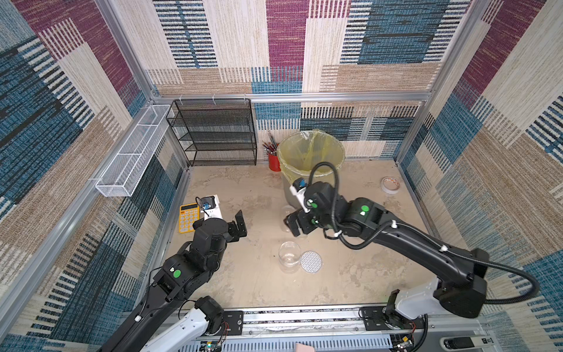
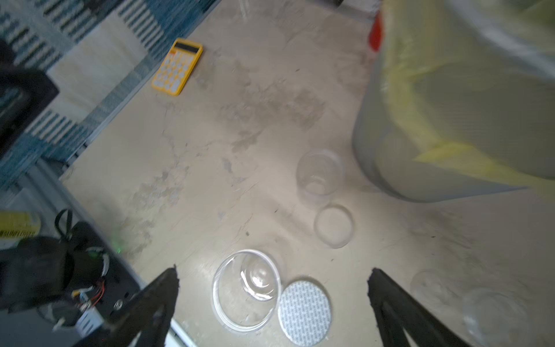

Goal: Empty moldy rice from jars
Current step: Place the jar at the center of the board, then reset both arms

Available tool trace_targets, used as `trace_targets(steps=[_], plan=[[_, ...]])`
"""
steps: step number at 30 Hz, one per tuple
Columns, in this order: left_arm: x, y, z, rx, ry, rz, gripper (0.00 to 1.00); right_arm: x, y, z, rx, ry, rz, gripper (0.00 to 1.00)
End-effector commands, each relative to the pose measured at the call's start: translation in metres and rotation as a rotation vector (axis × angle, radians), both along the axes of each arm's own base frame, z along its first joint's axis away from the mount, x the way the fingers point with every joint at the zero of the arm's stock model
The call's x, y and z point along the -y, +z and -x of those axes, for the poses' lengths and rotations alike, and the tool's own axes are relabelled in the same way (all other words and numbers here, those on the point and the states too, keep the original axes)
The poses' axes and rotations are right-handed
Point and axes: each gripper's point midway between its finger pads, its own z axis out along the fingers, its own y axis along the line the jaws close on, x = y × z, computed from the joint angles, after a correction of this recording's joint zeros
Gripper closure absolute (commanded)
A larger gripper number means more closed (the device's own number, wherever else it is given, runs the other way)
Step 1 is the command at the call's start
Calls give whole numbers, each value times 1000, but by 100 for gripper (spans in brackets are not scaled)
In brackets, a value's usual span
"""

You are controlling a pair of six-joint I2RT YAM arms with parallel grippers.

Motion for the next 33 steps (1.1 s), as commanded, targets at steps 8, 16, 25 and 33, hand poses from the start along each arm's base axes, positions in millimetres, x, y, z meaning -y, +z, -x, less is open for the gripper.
trace_targets(steps=[8, 16, 25, 33], plan=[[-37, 14, -45, 203, 233, -282, 1, 151, 74, -72, 705, -490, -19, 1], [-86, -70, -82, 158, 322, -296, 1, 283, 12, -91, 781, -771, -52, 1], [-85, -126, -99, 186, 243, -358, 1, 319, -48, -95, 798, -756, 2, 1], [-65, -137, -107, 211, 107, -332, 2, 303, -95, -96, 728, -673, -55, 1]])
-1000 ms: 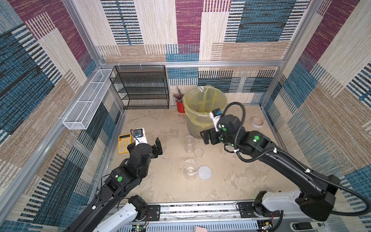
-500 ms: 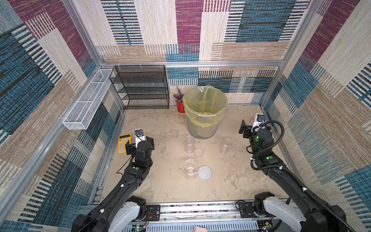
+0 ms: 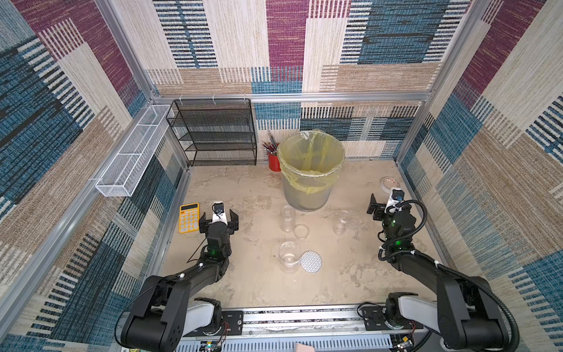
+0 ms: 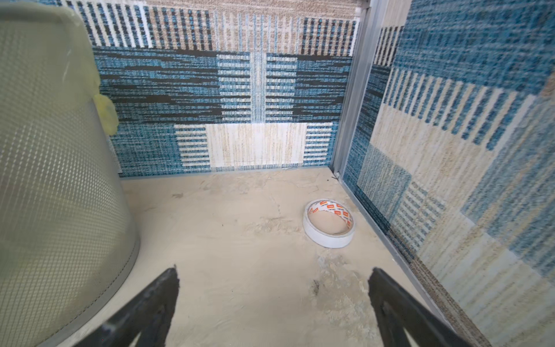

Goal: Empty moldy rice from jars
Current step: Reset both arms

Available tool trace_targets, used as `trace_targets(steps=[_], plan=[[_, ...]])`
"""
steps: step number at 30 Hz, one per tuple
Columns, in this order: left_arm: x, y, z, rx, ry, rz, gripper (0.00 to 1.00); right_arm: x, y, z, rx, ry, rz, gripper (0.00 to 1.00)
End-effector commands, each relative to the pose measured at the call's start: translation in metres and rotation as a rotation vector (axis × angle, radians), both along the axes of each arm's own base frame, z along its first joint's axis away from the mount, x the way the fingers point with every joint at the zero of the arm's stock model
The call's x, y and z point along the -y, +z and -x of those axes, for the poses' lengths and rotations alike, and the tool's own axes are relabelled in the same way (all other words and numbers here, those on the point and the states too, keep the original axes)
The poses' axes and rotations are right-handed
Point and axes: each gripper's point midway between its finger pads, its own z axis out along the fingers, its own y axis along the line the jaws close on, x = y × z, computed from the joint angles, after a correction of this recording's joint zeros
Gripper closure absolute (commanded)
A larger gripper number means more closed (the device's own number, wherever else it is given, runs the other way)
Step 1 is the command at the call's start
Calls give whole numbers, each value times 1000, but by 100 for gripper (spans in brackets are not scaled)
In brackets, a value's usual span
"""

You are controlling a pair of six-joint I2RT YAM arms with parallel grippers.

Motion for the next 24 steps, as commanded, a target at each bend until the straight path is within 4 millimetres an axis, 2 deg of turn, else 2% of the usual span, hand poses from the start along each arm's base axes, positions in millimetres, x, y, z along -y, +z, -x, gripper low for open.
trace_targets(steps=[1, 3, 6, 10, 14, 24], plan=[[13, 5, -2, 40, -85, -9, 2, -15, 8, 3, 90, 88, -35, 0], [16, -4, 0, 18, -107, -2, 2, -13, 1, 7, 96, 78, -42, 1], [24, -10, -1, 25, -157, -6, 2, -20, -6, 12, 104, 117, -38, 1], [23, -19, 0, 65, -155, -15, 2, -17, -16, 14, 110, 102, -50, 1], [24, -30, -2, 70, -156, -19, 3, -21, -25, 4, 89, 123, -51, 1], [24, -36, -5, 52, -158, -20, 2, -20, -38, -2, 64, 120, -52, 1]])
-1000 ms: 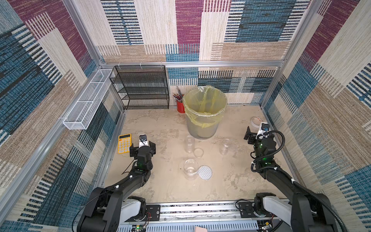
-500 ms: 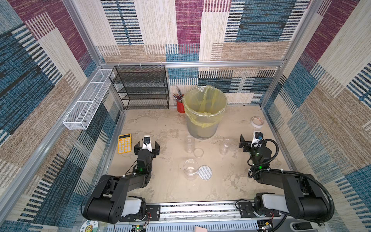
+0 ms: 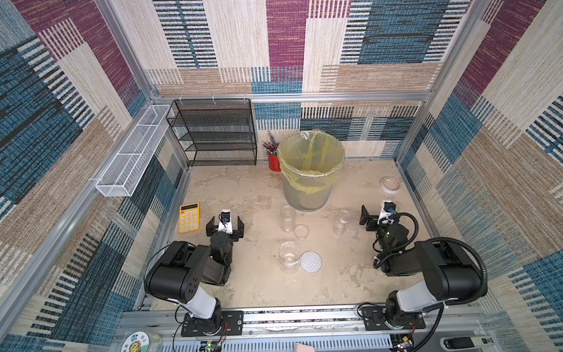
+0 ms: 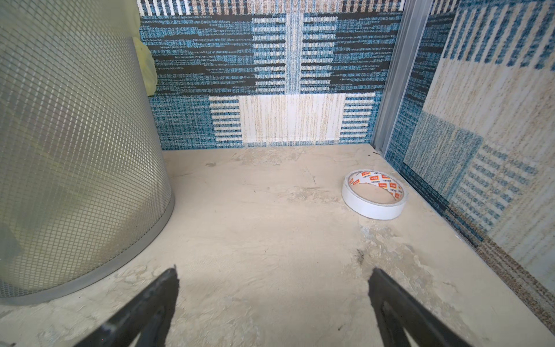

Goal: Empty moldy rice from jars
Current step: Reset both arms

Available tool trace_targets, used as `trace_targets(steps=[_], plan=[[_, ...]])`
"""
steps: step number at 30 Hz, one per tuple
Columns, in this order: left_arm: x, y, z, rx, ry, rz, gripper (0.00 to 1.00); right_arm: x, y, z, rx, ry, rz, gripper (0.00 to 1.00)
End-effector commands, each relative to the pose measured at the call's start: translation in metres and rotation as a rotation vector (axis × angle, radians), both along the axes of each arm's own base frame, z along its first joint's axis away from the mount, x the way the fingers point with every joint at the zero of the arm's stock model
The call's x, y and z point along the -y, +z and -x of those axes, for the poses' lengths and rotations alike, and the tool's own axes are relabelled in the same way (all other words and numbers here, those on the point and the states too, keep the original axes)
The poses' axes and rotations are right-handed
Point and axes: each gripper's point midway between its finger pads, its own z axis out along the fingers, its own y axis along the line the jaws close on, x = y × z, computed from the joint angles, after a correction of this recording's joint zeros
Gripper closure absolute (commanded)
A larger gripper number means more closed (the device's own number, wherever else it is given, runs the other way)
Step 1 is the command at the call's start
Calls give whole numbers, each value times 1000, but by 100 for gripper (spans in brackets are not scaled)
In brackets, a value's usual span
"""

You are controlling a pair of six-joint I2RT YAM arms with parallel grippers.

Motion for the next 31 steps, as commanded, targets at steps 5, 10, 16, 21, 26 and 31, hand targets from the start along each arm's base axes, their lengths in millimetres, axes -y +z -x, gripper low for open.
trace_targets(steps=[5, 10, 16, 21, 26, 31], plan=[[2, 11, -5, 43, -14, -4, 1, 0, 14, -6, 52, 1, -9, 1], [1, 11, -6, 46, -8, -3, 1, 0, 14, -6, 51, 1, -7, 0], [0, 12, -7, 47, -8, -1, 1, -1, 14, -7, 48, 6, -5, 1], [0, 11, -7, 44, -5, -2, 1, -1, 14, -8, 47, 6, -3, 1], [0, 12, -7, 47, -5, -1, 1, -1, 13, -9, 41, 7, -3, 1], [-1, 12, -6, 49, 0, 3, 1, -1, 14, -7, 47, 8, -3, 1]])
